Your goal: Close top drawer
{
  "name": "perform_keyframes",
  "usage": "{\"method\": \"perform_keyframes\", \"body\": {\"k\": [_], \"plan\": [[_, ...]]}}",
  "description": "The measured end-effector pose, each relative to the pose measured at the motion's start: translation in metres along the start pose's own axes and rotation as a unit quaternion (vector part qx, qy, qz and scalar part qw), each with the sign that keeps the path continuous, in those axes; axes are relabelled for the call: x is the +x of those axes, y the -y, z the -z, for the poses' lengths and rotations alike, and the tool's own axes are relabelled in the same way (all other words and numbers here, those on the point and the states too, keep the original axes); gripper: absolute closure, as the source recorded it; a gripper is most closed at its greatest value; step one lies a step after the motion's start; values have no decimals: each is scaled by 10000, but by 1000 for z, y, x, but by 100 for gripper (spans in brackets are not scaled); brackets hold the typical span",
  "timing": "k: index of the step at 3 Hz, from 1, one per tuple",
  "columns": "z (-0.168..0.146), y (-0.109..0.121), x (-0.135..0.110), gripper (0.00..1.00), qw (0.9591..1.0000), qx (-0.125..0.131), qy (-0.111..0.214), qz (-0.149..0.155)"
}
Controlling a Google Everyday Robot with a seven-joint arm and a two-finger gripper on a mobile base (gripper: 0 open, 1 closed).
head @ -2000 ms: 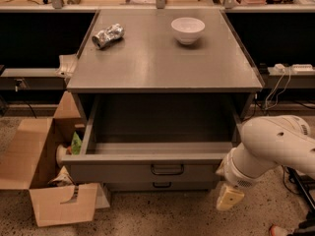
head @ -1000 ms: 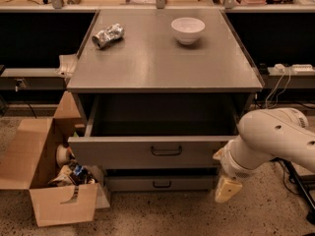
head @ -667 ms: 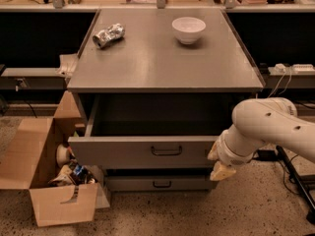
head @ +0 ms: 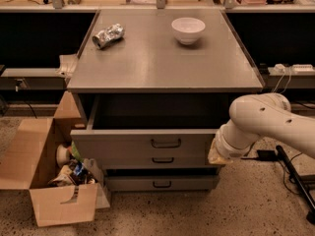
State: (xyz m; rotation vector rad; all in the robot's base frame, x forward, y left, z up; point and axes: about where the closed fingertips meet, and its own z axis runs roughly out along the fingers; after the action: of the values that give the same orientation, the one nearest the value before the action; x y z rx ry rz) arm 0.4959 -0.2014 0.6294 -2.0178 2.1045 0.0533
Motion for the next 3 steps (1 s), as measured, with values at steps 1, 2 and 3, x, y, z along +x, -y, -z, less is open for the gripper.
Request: {"method": "perform_keyframes", "body": {"k": [1, 2, 3], "plan": [[-7, 31, 2, 100, 9996, 271, -2, 106], [-8, 36, 3, 100, 9994, 330, 10, 123], [-10, 53, 2, 100, 9986, 492, 85, 162]]}}
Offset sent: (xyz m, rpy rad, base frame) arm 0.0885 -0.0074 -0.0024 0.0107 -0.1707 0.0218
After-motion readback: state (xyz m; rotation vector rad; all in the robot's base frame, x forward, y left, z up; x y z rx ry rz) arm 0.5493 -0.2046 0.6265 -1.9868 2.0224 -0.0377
